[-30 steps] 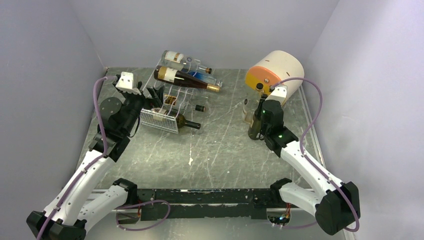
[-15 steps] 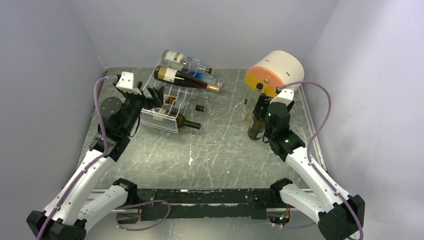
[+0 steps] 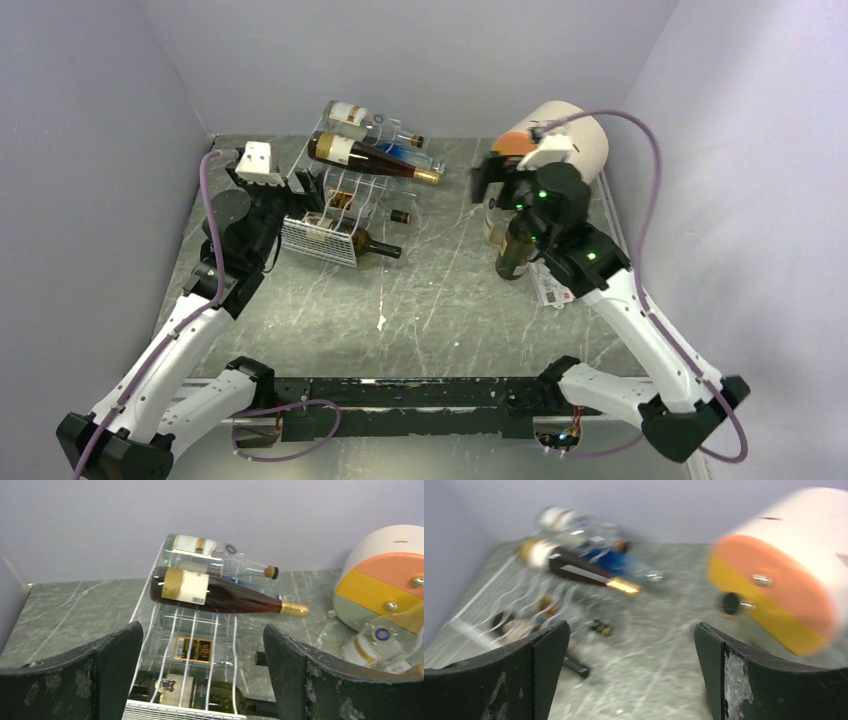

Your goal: Take the wine bottle off the wine rack

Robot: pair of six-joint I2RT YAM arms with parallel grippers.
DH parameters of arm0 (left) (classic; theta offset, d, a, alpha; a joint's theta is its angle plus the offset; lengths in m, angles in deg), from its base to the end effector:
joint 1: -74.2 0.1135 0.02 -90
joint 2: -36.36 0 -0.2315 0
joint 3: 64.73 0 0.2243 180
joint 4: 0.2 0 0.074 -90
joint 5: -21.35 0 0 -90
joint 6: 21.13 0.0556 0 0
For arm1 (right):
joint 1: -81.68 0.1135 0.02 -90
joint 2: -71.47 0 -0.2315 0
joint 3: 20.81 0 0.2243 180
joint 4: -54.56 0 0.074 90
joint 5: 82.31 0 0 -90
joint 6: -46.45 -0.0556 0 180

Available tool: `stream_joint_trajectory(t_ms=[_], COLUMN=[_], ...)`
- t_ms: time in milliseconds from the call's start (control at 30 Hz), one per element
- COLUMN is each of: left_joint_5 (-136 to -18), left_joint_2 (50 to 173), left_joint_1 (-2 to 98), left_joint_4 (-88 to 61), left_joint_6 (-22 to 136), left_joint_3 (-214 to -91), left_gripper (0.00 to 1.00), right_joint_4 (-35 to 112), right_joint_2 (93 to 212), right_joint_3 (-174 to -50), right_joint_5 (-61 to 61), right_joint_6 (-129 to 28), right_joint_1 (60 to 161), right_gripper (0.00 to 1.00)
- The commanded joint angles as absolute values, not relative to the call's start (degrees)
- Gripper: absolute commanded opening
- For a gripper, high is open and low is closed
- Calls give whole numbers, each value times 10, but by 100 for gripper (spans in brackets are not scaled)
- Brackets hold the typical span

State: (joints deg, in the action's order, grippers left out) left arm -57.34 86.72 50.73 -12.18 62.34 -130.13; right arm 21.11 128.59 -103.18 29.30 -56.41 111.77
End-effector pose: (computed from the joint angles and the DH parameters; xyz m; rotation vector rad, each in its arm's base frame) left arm 0.2036 -0.0765 0.3568 0.0667 1.5229 -0.2689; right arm 0.2020 0.0934 0.3857 0.0230 1.7092 0.2353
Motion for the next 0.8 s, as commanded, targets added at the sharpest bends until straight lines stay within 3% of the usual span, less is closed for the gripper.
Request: stream_joint_trajectory(t_ms=[0,267,533,767], left_joint_5=[-490,-384,-414,-440], left_joint_2=[850,794,791,795], left_joint_1=[503,515,524,525], left_joint_4=[-126,-108,-116,-123], left_joint_6=[642,647,628,621], left_joint_3=[-1322,-1301,-1307,-1314], left_gripper=[94,94,94,94], right_joint_4=[183,275,325,313], right_joint_2=[1357,1540,1738,1835], right_joint_3=[-1090,-1129,-1214,-1277], right_joint_5=[250,170,104,106], right_joint_6=[-569,-597,-609,-593], right_joint_1=[1242,1338,1368,1369], right_gripper=[100,97,86,73])
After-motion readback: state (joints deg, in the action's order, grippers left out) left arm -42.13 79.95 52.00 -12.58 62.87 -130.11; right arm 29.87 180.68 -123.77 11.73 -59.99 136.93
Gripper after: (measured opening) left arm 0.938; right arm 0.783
